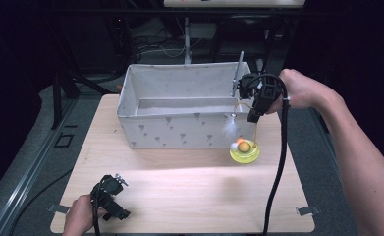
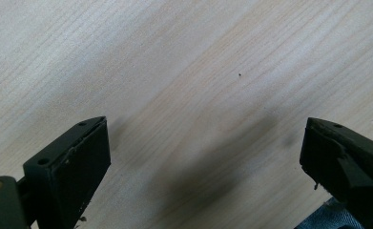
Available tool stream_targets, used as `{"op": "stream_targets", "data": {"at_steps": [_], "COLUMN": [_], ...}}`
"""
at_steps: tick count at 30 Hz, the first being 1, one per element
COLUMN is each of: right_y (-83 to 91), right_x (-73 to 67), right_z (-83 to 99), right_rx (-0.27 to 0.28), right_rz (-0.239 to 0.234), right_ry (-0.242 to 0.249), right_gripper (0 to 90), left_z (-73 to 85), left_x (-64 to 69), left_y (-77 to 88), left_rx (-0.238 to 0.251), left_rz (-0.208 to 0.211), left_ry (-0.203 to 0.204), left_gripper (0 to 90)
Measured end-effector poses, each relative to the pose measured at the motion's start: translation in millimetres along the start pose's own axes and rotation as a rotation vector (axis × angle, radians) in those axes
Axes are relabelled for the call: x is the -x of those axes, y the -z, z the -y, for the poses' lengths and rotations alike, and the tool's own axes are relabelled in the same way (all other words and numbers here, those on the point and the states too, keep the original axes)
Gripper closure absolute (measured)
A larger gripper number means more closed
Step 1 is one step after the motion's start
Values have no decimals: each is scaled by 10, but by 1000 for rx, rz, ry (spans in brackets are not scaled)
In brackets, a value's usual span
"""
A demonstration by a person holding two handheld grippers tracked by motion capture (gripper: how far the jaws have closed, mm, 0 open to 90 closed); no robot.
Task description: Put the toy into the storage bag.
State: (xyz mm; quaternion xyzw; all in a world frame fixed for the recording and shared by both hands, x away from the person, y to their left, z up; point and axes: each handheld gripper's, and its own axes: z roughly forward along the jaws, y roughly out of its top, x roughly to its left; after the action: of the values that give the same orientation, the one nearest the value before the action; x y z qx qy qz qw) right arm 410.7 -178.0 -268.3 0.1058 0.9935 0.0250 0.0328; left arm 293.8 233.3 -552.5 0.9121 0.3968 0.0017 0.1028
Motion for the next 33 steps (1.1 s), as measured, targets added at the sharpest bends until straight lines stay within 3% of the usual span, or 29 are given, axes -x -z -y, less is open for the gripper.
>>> {"op": "stream_targets", "data": {"at_steps": [15, 33], "right_y": [250, 699], "right_x": [89, 185], "right_z": [-39, -69], "right_rx": [17, 46], "right_rz": [28, 92], "right_ry": [-9, -35], "right_gripper": [880, 881], "left_z": [-2, -9], "left_x": [2, 3], "left_y": [-10, -22], "left_rx": [-5, -12], "left_rz": [4, 7], "left_ry": [2, -8], "left_gripper": [31, 31]}}
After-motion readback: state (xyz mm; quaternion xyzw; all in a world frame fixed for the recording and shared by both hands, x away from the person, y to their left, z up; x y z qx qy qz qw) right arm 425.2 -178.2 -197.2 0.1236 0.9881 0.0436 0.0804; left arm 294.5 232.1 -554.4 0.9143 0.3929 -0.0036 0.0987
